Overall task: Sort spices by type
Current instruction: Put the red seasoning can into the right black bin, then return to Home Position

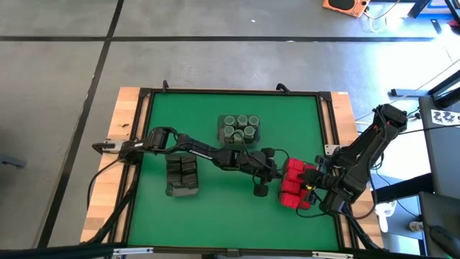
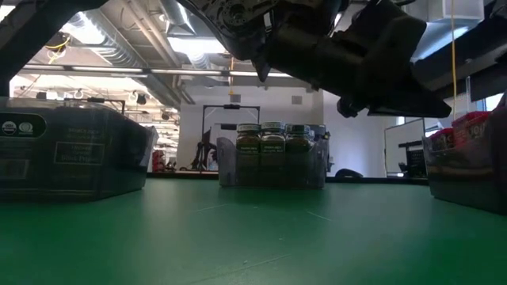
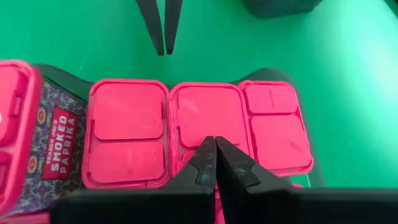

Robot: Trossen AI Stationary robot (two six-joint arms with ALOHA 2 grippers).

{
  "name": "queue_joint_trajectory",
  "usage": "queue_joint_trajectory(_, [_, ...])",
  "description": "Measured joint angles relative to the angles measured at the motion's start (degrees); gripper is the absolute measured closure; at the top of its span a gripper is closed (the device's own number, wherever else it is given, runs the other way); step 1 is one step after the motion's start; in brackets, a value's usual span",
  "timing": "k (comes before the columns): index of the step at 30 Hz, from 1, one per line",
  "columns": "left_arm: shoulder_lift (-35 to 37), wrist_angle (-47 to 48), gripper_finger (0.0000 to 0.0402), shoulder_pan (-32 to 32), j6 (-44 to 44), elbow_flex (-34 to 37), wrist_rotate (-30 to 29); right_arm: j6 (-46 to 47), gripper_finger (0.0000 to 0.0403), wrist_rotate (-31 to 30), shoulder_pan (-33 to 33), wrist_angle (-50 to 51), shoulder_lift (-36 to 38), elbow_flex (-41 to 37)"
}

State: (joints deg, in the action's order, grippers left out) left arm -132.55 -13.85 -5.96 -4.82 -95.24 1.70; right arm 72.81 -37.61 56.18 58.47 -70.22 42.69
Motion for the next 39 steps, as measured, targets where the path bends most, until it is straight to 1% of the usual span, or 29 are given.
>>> queue_joint_trajectory(11, [0.04,-0.26,0.0389,0.0,0.06,0.0,0.01,-0.94,0.0397,-1.96,0.02,-1.3,-0.02,-0.8])
queue_joint_trajectory(14, [0.09,-0.14,0.0389,-0.03,0.07,0.0,0.02,-1.07,0.0397,-1.35,0.0,0.35,-0.14,0.77])
queue_joint_trajectory(18, [1.42,0.47,0.0389,-0.44,-0.03,0.04,-0.05,-1.26,0.0397,-0.4,0.0,3.64,-0.13,4.68])
queue_joint_trajectory(20, [2.79,2.12,0.0389,-0.88,-0.27,0.04,-0.66,-1.29,0.0397,0.09,0.02,5.93,-0.13,6.35])
queue_joint_trajectory(23, [5.12,7.01,0.0389,-1.81,-0.42,0.02,-3.95,-1.31,0.0397,0.24,0.03,8.01,-0.12,8.74])
queue_joint_trajectory(26, [7.42,12.26,0.0389,-3.07,-0.47,0.04,-7.59,-1.52,0.0397,-1.13,0.04,7.69,0.29,9.58])
queue_joint_trajectory(28, [9.0,14.89,0.0389,-3.98,-0.9,0.37,-8.15,-2.96,0.0397,-2.36,0.02,6.76,0.59,9.58])
queue_joint_trajectory(32, [12.74,16.14,0.0389,-5.73,-1.09,4.75,-8.14,-8.73,0.0397,-5.59,-0.97,3.26,0.88,9.58])
queue_joint_trajectory(35, [17.13,14.33,0.0391,-5.84,-0.26,11.28,-8.0,-15.93,0.0397,-5.99,-4.22,-0.57,1.94,9.58])
queue_joint_trajectory(39, [25.18,7.85,0.0399,-4.51,1.61,21.88,-8.44,-27.01,0.0397,-3.74,-10.36,-4.94,4.31,9.5])
